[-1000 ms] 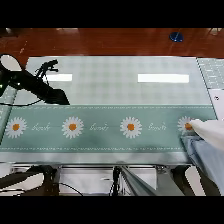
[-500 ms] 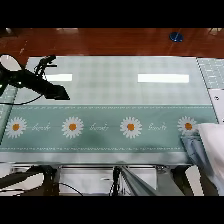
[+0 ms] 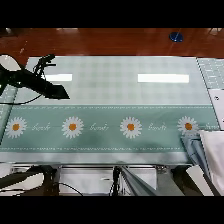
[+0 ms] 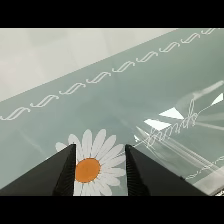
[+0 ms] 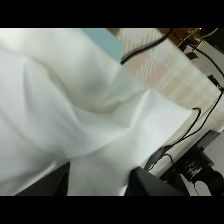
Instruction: Fold the shirts.
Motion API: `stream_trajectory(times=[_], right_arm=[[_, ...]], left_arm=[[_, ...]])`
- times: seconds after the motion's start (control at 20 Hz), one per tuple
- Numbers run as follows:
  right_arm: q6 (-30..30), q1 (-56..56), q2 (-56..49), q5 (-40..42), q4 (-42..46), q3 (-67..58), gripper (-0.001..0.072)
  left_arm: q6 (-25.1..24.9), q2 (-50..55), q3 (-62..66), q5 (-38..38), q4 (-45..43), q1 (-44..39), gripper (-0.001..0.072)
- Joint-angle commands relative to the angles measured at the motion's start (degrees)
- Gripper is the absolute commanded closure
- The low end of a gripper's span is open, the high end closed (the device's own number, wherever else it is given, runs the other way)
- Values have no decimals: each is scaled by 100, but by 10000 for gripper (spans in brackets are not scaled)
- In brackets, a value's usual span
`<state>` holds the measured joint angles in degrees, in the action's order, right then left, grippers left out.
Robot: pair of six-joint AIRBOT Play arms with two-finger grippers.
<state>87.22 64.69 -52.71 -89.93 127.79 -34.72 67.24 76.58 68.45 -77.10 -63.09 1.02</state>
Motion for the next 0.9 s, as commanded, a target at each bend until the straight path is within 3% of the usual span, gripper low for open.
stream_trajectory(times=[0.0,0.1,0.15,0.25,0.35,0.45,0.6,0.7,0.85], right_arm=[[31,44,-236,625,74,-208,228],[149,42,-579,678,-382,-1027,229],[98,39,-809,750,-1075,-1742,232],[-70,-214,-1298,1178,-2879,-3477,236],[-210,-907,-1834,1818,-4631,-5141,290],[-348,-2031,-2465,1937,-5694,-6404,290],[-522,-4092,-3176,1163,-5635,-6929,270],[-588,-5381,-3595,570,-4680,-6929,270],[-601,-6747,-3987,245,-3416,-6677,271]], left_arm=[[7,-2,0,0,2,2,334],[2,-2,0,2,2,2,323],[-15,-2,0,11,4,2,274],[-15,-2,39,122,4,2,93],[-17,-2,190,382,7,0,85],[-79,-2,422,839,4,-39,85],[-15,-2,715,1408,-4,-275,86],[382,9,750,1569,-378,-573,87],[1106,179,750,1366,-1703,-1167,88]])
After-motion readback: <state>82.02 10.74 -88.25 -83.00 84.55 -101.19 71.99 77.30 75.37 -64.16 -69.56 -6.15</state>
